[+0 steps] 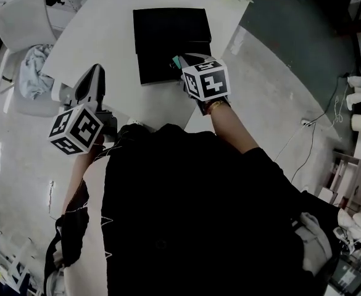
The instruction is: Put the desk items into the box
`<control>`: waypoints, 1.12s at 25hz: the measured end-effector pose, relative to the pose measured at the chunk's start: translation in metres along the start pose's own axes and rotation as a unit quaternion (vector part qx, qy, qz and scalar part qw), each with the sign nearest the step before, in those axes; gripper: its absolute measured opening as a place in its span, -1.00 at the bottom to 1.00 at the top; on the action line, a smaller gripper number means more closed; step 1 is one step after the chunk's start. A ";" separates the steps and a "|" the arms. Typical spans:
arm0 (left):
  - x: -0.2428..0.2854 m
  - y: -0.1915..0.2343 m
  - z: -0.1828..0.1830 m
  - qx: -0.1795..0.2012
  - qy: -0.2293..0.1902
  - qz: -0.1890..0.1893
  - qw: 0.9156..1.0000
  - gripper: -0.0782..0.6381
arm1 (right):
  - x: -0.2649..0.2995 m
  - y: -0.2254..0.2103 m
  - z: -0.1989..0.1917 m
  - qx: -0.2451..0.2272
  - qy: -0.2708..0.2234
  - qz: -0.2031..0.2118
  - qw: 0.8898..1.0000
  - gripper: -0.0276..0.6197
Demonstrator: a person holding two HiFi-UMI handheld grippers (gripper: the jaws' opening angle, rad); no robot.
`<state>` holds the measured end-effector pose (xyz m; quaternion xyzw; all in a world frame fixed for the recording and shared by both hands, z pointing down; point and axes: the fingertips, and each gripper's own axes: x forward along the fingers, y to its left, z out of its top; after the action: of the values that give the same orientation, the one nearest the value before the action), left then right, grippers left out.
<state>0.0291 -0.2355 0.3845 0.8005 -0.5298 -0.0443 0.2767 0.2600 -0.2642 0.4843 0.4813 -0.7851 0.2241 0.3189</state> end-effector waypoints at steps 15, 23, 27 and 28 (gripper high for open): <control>-0.024 0.026 0.011 -0.012 -0.034 0.038 0.999 -0.75 | 0.020 -0.001 -0.001 -0.025 0.027 0.001 0.999 -0.89; -0.021 0.033 0.012 -0.014 -0.032 0.042 0.999 -0.75 | 0.027 -0.002 -0.004 -0.029 0.041 0.002 0.999 -0.88; -0.015 0.038 0.010 -0.016 -0.030 0.043 0.998 -0.75 | 0.037 -0.002 -0.006 -0.031 0.048 0.007 0.998 -0.88; -0.015 0.038 0.010 -0.015 -0.030 0.043 0.999 -0.75 | 0.038 -0.002 -0.006 -0.032 0.047 0.008 0.998 -0.88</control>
<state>-0.0118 -0.2375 0.3914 0.7710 -0.5709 -0.0650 0.2744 0.2510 -0.2844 0.5155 0.4538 -0.7796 0.2240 0.3689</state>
